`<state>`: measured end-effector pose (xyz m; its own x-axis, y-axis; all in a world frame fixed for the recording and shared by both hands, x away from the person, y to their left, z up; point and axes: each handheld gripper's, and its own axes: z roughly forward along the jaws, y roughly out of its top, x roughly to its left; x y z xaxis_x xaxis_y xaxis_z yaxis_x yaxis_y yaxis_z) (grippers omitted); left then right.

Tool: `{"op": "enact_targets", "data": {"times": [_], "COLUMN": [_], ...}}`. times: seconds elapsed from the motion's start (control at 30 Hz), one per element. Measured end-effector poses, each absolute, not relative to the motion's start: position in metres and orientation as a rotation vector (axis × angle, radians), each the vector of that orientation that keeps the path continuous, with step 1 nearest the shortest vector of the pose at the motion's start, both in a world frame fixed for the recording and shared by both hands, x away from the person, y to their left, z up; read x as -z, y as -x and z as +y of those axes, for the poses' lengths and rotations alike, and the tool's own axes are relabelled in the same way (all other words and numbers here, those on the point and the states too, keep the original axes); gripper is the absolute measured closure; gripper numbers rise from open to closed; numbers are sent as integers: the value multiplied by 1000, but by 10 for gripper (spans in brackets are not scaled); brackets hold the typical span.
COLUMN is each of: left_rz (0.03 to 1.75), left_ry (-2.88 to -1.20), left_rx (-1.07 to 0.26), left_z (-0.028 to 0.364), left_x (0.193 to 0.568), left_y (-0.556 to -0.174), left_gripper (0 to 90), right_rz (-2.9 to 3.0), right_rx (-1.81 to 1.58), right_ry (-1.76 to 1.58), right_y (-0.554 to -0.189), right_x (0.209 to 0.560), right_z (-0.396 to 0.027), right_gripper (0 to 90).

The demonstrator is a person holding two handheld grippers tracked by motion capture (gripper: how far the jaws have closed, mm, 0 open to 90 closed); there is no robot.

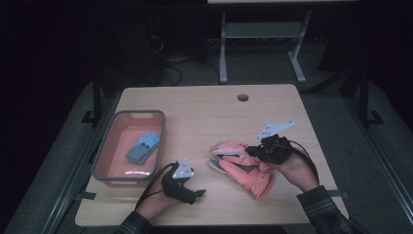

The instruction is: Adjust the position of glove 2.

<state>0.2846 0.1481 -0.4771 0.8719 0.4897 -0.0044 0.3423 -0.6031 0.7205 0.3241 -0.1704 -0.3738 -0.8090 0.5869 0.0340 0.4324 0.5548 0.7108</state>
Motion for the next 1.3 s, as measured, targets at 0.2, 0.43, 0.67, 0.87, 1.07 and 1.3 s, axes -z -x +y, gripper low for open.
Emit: {"op": "enact_targets", "data": {"times": [0.2, 0.43, 0.67, 0.87, 1.07, 1.3], "left_rz": [594, 603, 609, 639, 629, 558], "left_ry": [-2274, -2287, -2293, -2316, -2315, -2302], "left_rx": [-249, -245, -247, -252, -231, -202], "left_z": [148, 147, 148, 149, 143, 119], "left_x": [477, 475, 473, 463, 452, 446], "left_y": [-285, -285, -285, -285, -283, -280], "left_gripper": [125, 132, 208, 534, 895, 896], "right_rz": [2620, 2605, 2561, 2496, 2458, 2448], "right_rx": [-1138, -1209, -1243, -1250, -1213, -1211], "right_ry": [-846, -857, -888, -941, -1038, -1125], "right_y": [-324, -325, -329, -335, -346, -357], "right_x": [375, 369, 365, 363, 378, 409], "right_z": [-169, -177, -193, -217, -246, -275], "right_gripper": [787, 712, 694, 841, 900, 900]}}
